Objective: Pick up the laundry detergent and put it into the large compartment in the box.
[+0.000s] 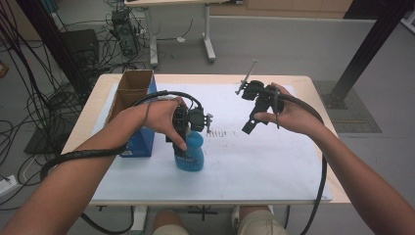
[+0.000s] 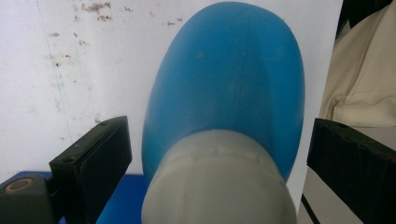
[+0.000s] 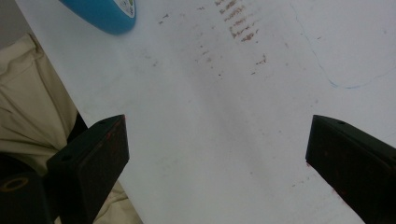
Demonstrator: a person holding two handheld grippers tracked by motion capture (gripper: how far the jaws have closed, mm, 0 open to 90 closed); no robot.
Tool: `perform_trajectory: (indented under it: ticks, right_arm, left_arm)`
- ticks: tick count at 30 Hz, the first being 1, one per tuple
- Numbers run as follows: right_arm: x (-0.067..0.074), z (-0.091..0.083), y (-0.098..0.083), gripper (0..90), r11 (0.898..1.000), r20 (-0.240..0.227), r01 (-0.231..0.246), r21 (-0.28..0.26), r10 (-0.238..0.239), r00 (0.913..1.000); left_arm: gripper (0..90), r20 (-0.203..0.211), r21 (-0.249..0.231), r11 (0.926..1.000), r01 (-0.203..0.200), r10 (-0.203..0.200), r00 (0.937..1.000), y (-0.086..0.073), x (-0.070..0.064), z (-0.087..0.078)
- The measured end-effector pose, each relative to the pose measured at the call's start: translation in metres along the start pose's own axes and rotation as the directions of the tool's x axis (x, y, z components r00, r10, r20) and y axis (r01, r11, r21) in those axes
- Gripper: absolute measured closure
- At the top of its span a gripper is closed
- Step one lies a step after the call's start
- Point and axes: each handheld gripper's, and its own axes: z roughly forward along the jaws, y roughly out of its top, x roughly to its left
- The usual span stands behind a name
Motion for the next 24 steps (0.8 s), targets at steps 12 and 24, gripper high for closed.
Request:
perform_trajectory:
  ticks: [12,24]
  right_arm:
    - [-0.0002,0.0005,0.0006,5.9,1.000,-0.002,0.004,0.000,-0.004,1.0000]
    - [0.0007,-0.0002,-0.0001,5.9,1.000,-0.001,-0.002,0.000,0.002,1.0000]
  left_arm:
    - [7.1,-0.004,-0.007,1.0000,0.000,-0.001,1.0000,-0.0013,-0.0011,-0.0012]
    - [7.4,-0.013,-0.007,1.0000,-0.004,0.004,0.9999,-0.0012,-0.0029,-0.0014]
